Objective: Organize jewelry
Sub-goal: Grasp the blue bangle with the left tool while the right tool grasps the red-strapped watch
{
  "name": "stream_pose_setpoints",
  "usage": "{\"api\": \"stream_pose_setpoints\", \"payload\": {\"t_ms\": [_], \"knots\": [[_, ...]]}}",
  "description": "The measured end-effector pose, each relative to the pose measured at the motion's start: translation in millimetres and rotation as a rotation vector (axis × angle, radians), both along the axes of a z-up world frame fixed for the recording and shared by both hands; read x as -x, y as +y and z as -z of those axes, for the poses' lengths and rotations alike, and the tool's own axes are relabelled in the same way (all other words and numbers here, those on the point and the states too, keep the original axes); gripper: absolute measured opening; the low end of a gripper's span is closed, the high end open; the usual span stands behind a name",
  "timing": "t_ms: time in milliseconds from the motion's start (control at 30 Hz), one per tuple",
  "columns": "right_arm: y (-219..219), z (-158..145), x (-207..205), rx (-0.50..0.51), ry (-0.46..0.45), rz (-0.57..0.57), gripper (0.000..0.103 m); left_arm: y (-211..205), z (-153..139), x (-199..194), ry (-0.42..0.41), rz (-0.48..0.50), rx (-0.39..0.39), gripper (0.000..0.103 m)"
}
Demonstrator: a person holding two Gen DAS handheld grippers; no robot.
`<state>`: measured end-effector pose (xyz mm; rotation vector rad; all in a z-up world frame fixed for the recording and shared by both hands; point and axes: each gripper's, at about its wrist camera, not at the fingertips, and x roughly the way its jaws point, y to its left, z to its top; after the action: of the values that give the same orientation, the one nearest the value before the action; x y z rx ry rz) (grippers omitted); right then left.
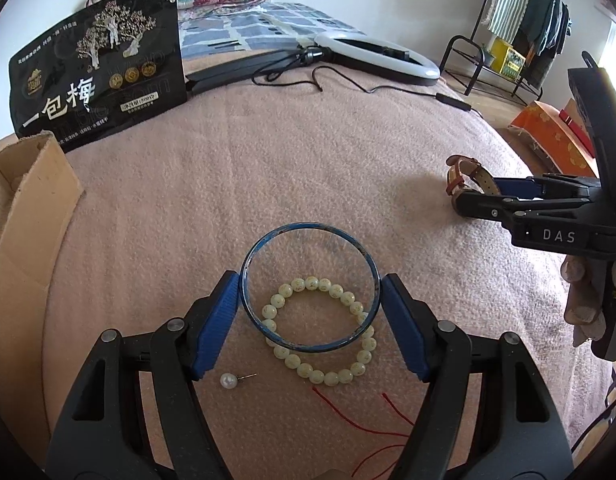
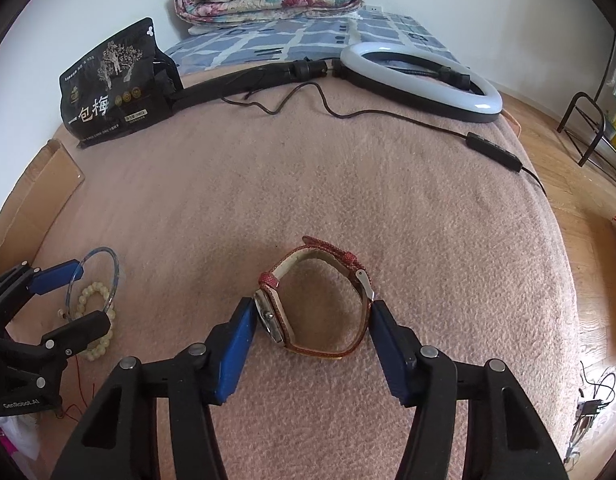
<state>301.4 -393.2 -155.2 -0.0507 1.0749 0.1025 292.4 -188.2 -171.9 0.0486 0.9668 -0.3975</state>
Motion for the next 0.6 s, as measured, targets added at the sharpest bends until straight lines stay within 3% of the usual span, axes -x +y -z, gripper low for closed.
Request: {"api": "stream_pose_setpoints", "payload": {"t_ms": [600], "knots": [[24,-49,20,-0.013,-0.084,-0.028,0.059,26,-50,24,-0.091,-0.033,0.054,0.074]]}}
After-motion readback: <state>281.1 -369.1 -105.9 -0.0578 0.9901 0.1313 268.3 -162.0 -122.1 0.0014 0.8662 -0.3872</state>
